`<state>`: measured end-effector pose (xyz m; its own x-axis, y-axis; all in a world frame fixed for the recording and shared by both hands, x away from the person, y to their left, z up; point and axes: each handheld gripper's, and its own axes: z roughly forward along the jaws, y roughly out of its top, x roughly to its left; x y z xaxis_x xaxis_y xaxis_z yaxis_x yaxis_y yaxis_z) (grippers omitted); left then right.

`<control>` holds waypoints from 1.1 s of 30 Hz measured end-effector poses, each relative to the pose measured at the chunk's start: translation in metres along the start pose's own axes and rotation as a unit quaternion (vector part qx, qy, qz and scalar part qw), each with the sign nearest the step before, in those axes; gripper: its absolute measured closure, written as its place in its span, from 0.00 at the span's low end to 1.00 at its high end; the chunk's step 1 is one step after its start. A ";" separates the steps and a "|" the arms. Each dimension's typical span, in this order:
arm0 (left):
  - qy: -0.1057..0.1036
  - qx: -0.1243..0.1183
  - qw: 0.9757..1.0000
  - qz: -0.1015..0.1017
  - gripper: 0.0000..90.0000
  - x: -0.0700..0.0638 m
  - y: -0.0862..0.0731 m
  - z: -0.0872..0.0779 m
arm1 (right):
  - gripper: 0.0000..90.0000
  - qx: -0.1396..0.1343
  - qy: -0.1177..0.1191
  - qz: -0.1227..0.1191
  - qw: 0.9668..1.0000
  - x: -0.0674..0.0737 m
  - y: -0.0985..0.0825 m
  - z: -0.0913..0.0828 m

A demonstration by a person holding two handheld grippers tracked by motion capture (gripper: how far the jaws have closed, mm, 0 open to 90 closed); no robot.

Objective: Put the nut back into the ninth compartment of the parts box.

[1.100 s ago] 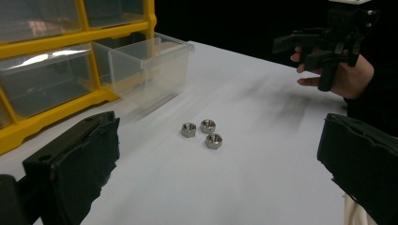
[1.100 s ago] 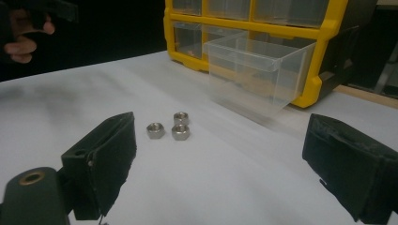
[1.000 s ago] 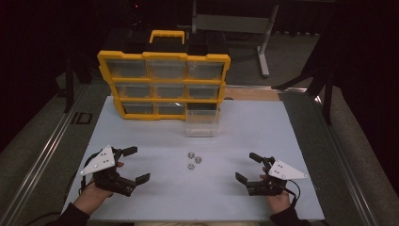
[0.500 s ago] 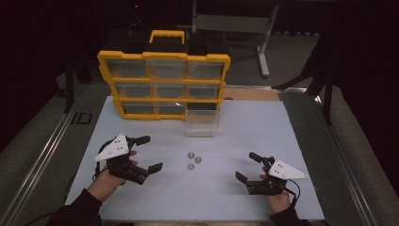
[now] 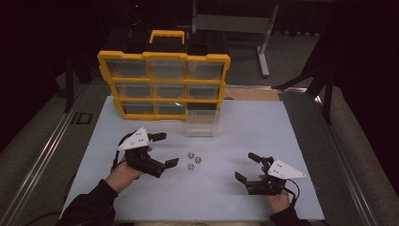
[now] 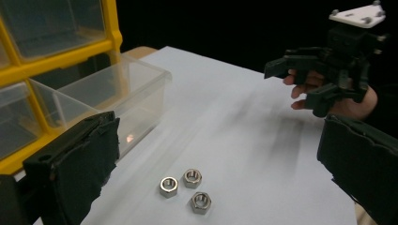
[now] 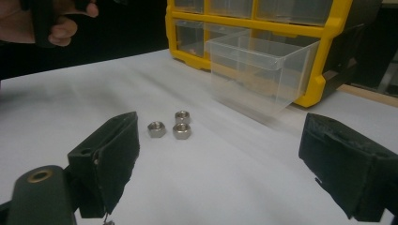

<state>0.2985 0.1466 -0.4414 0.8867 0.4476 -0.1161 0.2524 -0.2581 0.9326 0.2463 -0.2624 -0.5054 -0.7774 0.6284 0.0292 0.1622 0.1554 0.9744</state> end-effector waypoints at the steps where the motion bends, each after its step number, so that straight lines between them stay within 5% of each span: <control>1: 0.011 0.017 1.000 0.000 0.00 0.001 -0.002 0.013 | 0.14 0.000 0.001 0.001 1.000 0.000 0.000 0.000; 12: 0.009 0.046 0.999 0.017 0.02 0.006 -0.009 0.045 | 0.14 0.003 0.007 -0.002 1.000 0.001 0.000 0.001; 24: 0.019 0.077 0.997 -0.011 0.15 0.020 -0.022 0.072 | 0.14 0.005 0.011 -0.001 1.000 0.001 -0.001 0.001; 27: 0.028 0.095 0.995 -0.031 0.21 0.028 -0.028 0.080 | 0.14 0.005 0.012 -0.001 1.000 0.001 -0.001 0.001; 33: 0.036 0.127 0.991 -0.037 0.32 0.033 -0.037 0.089 | 0.14 0.005 0.013 0.001 1.000 0.000 -0.001 0.001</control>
<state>0.3534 0.0947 -0.5099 0.8351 0.5299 -0.1475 0.4125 -0.4259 0.8053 0.2468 -0.2614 -0.5066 -0.7929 0.6083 0.0367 0.1698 0.1628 0.9719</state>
